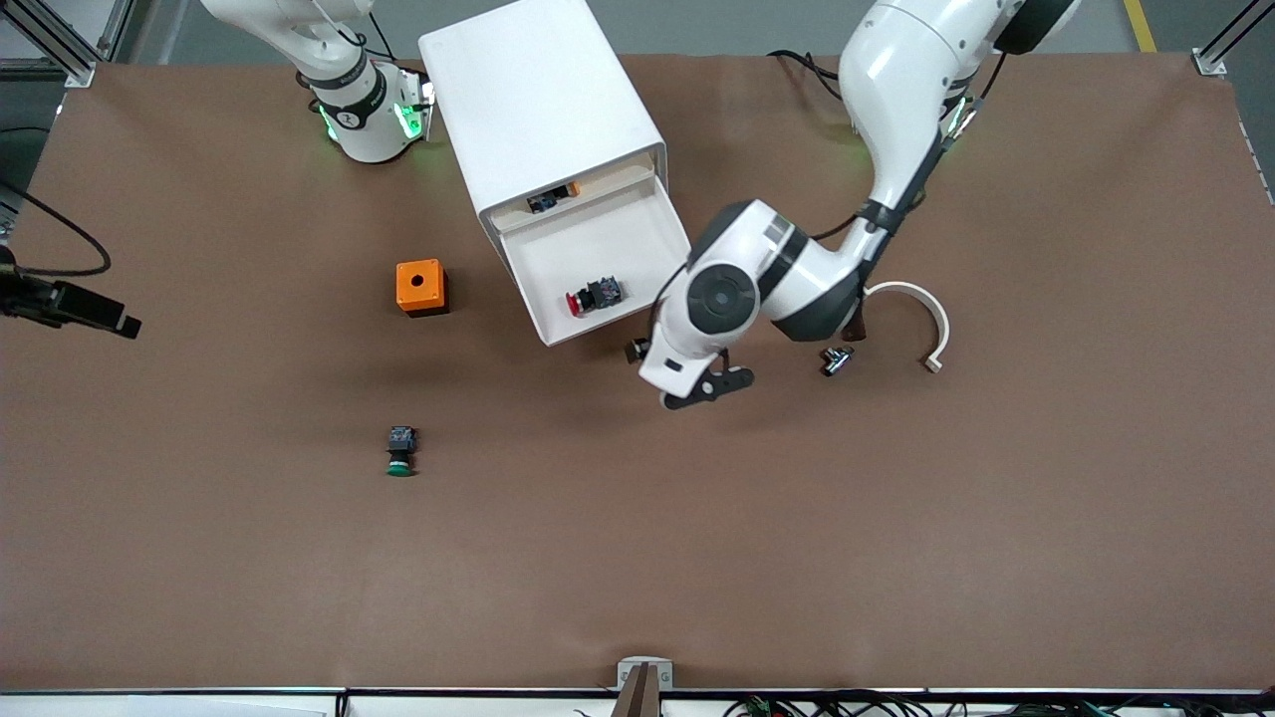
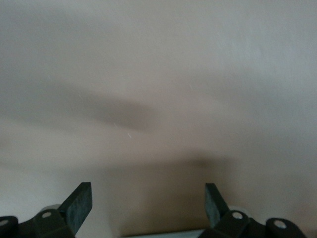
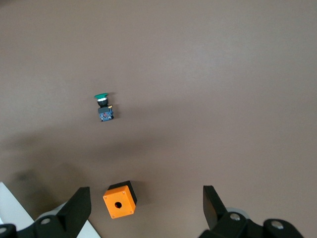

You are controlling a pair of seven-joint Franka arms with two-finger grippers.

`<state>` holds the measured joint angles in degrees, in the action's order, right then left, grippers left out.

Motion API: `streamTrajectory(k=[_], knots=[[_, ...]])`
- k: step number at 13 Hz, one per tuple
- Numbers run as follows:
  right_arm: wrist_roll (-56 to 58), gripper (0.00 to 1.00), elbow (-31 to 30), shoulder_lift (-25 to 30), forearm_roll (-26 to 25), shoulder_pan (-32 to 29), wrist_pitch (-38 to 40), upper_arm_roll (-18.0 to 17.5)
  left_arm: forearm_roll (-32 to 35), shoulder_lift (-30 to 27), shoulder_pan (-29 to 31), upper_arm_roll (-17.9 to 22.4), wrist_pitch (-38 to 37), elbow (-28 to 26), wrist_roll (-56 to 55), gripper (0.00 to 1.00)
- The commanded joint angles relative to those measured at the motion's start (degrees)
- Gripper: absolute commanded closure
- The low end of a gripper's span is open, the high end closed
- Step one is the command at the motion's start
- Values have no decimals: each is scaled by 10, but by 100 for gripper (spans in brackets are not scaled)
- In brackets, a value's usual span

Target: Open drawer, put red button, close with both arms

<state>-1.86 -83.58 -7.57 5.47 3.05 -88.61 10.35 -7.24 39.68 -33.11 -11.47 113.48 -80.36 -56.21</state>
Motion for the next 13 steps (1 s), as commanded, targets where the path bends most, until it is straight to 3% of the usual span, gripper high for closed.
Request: streamTrajectory(k=[1,2,9,12,13], knots=[[4,0,-86,66,-25,-17,-34,-39,-8,0,-38,4,-1,-6,-34,0],[4,0,-105,79,-25,-21,-38,-52,-8,1,-50,4,-3,-7,-50,0],[8,0,-110,94,-50,-12,-30,-58,-36,0,-109,-21,-15,-16,-108,0],[1,0,-105,106,-52,-78,-19,-145,-41,0,-129,-23,-15,-21,-124,0],[1,0,-96,103,-53,-77,-17,-147,-41,1,-136,-23,-15,-23,-125,0]])
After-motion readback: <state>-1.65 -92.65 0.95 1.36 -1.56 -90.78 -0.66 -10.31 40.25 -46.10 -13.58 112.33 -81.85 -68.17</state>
